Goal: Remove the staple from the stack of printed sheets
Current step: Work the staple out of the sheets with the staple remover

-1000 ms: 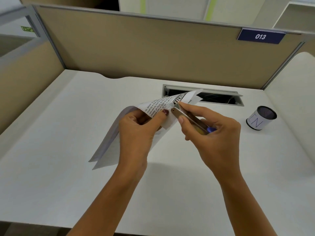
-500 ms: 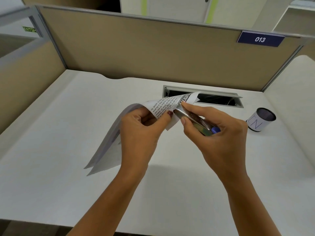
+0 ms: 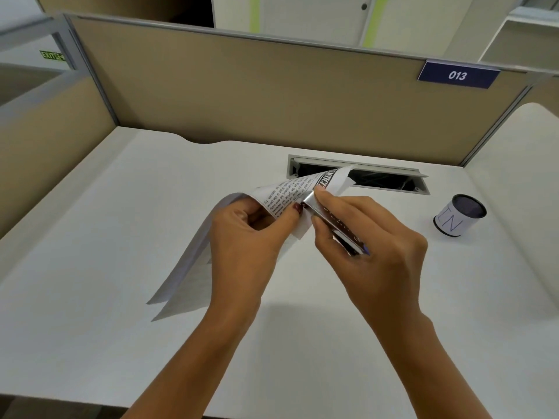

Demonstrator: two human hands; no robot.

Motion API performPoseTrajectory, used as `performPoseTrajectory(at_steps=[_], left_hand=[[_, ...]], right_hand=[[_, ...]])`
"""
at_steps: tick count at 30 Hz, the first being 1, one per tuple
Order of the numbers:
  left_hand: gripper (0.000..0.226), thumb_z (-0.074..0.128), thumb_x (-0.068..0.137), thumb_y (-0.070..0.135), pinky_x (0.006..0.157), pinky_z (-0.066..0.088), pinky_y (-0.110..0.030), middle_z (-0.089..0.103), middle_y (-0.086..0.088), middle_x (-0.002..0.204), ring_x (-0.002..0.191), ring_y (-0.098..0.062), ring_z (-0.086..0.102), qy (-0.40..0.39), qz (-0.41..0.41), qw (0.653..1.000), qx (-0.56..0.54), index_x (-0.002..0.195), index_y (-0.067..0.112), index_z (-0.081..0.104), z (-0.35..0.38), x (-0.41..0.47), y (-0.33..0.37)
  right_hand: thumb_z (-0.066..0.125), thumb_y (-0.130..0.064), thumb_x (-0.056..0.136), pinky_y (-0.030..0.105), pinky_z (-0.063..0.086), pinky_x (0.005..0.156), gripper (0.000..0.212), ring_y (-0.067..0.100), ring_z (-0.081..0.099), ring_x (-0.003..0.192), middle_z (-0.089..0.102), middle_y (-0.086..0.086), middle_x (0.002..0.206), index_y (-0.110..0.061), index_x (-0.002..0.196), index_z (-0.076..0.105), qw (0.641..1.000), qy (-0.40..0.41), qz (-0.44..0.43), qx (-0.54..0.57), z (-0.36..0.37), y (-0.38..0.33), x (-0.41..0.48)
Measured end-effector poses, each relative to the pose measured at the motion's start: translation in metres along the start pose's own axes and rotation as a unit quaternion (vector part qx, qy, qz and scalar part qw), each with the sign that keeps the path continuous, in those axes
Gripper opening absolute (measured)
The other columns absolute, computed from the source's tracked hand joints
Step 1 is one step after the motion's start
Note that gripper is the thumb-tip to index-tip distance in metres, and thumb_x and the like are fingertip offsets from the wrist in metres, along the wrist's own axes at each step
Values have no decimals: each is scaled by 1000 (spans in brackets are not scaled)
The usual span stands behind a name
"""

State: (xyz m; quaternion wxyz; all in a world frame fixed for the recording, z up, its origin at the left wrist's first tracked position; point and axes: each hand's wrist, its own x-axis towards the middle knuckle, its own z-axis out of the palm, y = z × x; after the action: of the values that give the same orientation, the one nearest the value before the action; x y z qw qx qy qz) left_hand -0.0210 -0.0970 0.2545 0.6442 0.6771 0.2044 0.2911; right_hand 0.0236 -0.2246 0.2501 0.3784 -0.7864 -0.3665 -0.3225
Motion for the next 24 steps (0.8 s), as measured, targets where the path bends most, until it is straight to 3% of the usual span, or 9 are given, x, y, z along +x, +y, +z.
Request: performPoseTrajectory(at_steps=[3,8,13,18,21,24], left_hand=[[18,74,76,30,60,49,-6,73,21,87,84,2,68,4,8,1000,-2,91,37,69,0,-2,2],[25,75,77,27,62,50,-6,73,10,95,87,2,67,17,14,1000,5,101,25,70,2,-4,-2],[23,74,76,27,64,50,-5,67,24,89,86,9,65,27,45,999,14,92,40,64,4,-7,1],[25,71,71,38,67,52,-6,67,19,87,79,0,68,54,62,996,38,95,30,66,7,-7,2],[32,65,65,46,62,49,-2,63,27,85,84,11,64,50,60,997,28,94,32,64,8,-7,4],[26,68,69,42,58,46,-1,61,30,84,77,19,61,37,53,998,23,92,35,62,6,-6,3]], right_hand=[[71,-17,86,13,54,81,32,13,69,87,74,9,100,-2,114,69,999,1,33,24,1,-2,1],[72,-16,84,11,52,80,33,12,68,81,74,10,97,-1,113,69,998,8,53,25,3,-8,1],[68,-18,86,16,53,78,32,16,70,79,74,12,95,2,111,70,999,35,37,-16,7,-14,0],[68,-21,86,9,53,77,34,7,69,83,74,3,97,-4,115,69,986,66,134,76,12,-20,0],[67,-26,85,20,59,75,36,5,70,87,73,-4,100,-9,117,68,964,89,207,143,14,-24,-1],[66,-31,84,33,62,65,37,10,72,81,72,-7,100,-19,119,65,953,91,241,159,15,-28,-3]])
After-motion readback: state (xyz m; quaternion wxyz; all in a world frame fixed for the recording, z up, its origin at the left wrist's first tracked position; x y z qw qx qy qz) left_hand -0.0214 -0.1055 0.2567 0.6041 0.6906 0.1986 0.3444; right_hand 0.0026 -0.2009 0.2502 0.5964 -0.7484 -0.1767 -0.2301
